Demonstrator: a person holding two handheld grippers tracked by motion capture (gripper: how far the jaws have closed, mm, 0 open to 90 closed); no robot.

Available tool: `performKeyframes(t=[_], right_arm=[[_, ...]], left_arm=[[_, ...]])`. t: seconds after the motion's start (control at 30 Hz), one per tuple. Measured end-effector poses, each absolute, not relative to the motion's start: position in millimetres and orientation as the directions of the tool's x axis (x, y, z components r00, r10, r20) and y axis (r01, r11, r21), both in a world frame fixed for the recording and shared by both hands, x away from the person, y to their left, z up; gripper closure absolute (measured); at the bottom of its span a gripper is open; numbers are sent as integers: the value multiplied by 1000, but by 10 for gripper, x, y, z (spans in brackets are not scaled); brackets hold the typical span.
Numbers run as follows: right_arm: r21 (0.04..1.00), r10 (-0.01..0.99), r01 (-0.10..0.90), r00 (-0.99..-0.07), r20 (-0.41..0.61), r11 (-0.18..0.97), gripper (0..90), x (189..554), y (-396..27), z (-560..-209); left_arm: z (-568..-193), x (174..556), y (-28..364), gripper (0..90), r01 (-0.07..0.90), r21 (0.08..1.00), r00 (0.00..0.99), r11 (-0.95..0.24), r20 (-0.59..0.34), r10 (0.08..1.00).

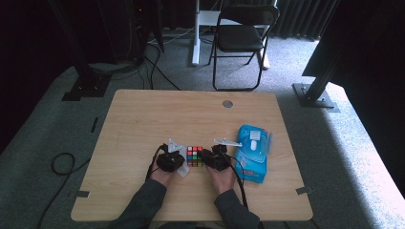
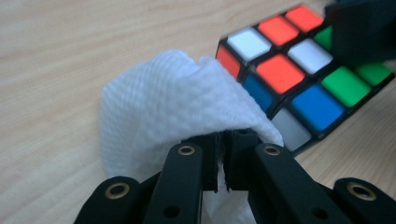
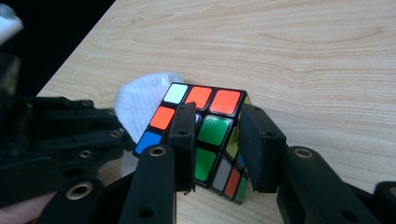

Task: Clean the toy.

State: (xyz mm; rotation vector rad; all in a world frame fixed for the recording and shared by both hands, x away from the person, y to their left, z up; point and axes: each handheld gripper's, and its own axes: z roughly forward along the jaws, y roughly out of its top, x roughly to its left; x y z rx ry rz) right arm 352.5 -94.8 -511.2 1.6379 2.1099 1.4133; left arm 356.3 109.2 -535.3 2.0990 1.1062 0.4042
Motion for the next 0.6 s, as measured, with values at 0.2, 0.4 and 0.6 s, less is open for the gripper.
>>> performKeyframes(t=[0.2,0.4,0.6], right_arm=[[715,809,699,-408,423,-21,675,3527,-949,-5112],[714,809,699,-408,422,-20,675,3527,-950,-5112],[715,807,699,-410,424,-20,674,3530,-954,-5115]], left_arm=[[-5374,3580,1088,859,583,708,596,-398,-40,802],[-5366,3575,1085,856,586,705,595,-400,-40,803],[-5271,3570,1119,849,575,719,606,-390,-54,793]])
